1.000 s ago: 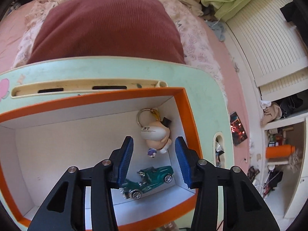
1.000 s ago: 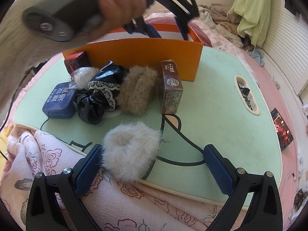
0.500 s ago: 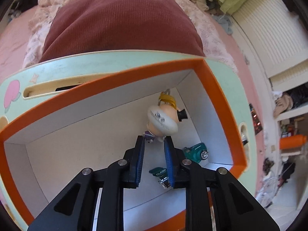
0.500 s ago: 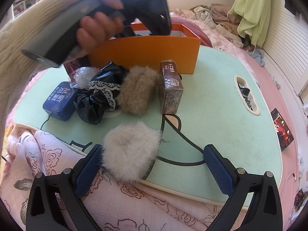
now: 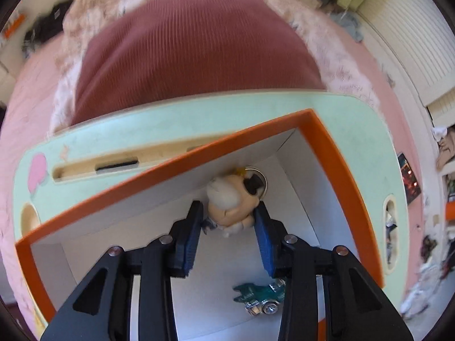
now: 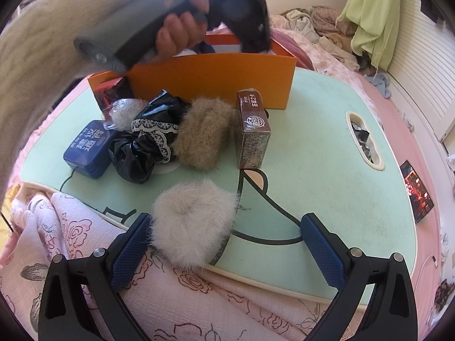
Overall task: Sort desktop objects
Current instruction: 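Reach into the box and grasp the figurine keychain with the left tool, then lift the figurine out and set it beside the blue tin with the left tool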
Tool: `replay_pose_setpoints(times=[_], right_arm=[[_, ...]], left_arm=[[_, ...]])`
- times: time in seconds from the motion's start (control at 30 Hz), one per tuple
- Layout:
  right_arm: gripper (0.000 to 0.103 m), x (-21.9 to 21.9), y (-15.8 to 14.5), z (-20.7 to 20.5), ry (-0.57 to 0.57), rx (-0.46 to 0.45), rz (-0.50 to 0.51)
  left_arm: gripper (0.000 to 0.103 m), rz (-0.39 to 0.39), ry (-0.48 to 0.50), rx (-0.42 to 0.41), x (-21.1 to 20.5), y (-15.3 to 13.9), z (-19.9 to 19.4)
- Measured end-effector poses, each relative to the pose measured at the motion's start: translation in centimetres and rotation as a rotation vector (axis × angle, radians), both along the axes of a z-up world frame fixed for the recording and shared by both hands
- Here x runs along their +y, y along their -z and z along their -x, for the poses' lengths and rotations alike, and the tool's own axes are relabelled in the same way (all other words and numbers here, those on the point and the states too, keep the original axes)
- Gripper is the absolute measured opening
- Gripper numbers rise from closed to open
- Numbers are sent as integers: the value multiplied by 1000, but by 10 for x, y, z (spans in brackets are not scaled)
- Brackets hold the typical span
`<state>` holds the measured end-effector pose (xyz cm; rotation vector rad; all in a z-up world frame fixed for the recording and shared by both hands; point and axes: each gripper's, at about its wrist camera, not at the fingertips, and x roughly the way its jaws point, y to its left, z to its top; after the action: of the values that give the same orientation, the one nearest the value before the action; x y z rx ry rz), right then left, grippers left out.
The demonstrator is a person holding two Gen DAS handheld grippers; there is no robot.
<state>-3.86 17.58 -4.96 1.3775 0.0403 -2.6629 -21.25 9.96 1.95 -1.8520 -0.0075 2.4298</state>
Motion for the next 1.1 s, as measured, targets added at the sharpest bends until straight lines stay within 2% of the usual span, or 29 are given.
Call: replay_pose_setpoints(times=[0.1,0.2,0.33,0.47,0.6,0.7,0.77,0.9,0.93,1.03,1.1], right_arm=[[102,-1,0,0,-1,-1,1],[102,0,0,0,-2,-1,1],[102,0,1,0,-4,0,1],[102,0,0,-1,-8,-1,3],[102,1,1,-1,-10,-1,5],[102,1,1,-1,-12,-1,5],[102,1,1,-1,-24,-4,12],[103,1,1,-1,-26,-4,12],[103,1,1,-1,-27,-4,13],[103,0,1,-1,-28,-4,13],[103,1,2,-1,-29,-4,14]], left_arm=[[37,4,35,43,-8,-8,-13],[37,-74,74,120,-21,-31,-31],[37,-165,157,295,-43,-85,-96],[37,-261,221,381,-64,-108,-164],[37,-293,259,389,-72,-89,-213],[37,-281,269,369,-68,-60,-231],[37,-257,257,355,-63,-42,-227],[39,-273,222,349,-65,-22,-220],[46,-278,221,347,-64,-19,-219],[57,-199,227,304,-55,-7,-215],[60,-139,222,324,-51,-7,-216]])
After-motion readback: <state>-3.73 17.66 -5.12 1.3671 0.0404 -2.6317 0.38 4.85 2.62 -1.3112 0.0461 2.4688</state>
